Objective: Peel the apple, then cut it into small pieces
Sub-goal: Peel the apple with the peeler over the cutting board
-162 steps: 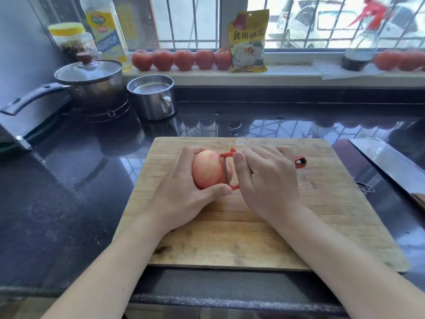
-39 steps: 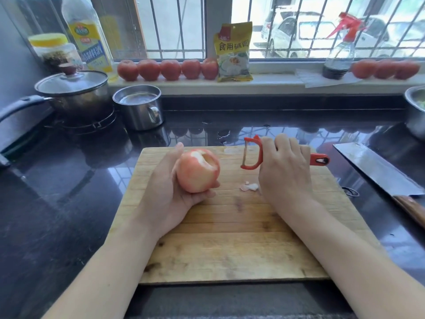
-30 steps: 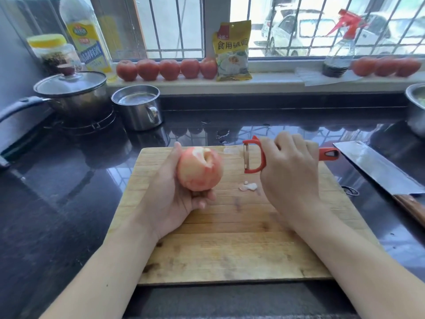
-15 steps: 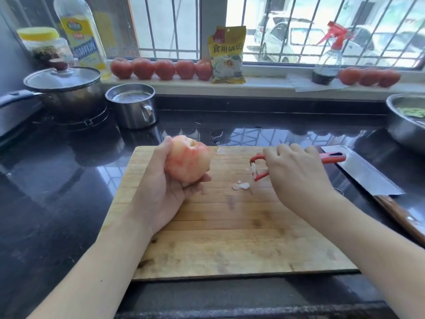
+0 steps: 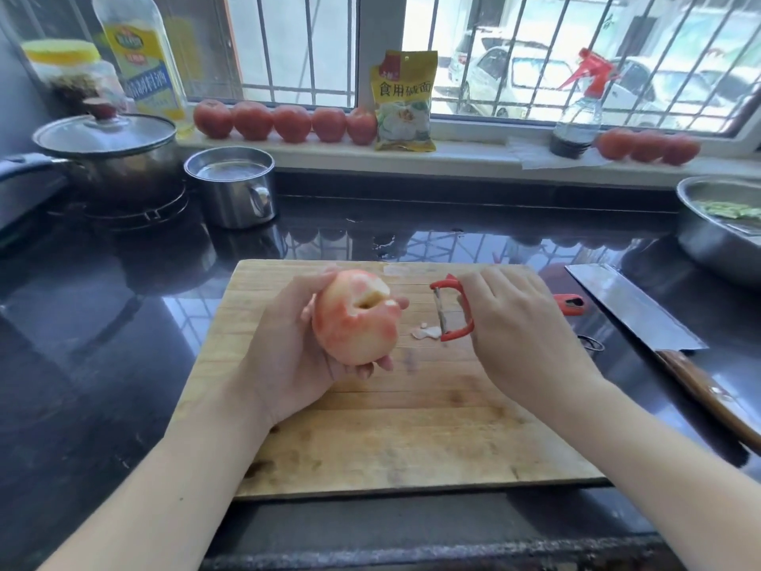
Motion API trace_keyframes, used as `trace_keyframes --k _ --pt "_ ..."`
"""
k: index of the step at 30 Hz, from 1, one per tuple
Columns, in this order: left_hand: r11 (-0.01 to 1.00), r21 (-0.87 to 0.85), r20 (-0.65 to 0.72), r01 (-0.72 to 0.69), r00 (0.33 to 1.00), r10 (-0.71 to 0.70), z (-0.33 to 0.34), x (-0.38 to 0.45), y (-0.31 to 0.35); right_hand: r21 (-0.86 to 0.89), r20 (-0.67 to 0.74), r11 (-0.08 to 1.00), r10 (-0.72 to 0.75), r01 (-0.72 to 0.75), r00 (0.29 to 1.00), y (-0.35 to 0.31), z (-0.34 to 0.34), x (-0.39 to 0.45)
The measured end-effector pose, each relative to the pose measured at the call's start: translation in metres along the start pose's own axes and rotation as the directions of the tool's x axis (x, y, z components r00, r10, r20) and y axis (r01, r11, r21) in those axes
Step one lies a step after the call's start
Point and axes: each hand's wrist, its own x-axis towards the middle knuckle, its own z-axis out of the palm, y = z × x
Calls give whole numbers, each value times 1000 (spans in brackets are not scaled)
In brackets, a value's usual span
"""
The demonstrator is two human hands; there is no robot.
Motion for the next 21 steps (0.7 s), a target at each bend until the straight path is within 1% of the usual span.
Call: trace_keyframes --k 2,4,7,10,12,17,21 --pt "998 -6 90 64 994 -64 0 -1 0 106 -56 994 -16 22 998 -8 -9 1" --pt "996 -13 143 92 986 -90 -1 -1 0 199 -85 979 -18 35 996 -15 -17 3" --pt "996 -8 196 90 977 -87 -3 0 0 356 -48 934 2 15 999 -19 -18 6" --pt "993 -31 275 112 956 -99 -7 0 0 451 -10 892 11 -5 1000 -20 -11 7" --pt "991 -42 318 130 942 -110 -9 -1 -1 477 6 879 11 -13 1000 -19 -7 6" --pt "989 -53 355 140 928 -112 -9 1 -2 482 29 876 12 -25 1000 -17 -4 6" --pt "991 -48 333 122 938 -99 -10 1 -2 469 54 883 15 -38 998 -17 -5 7"
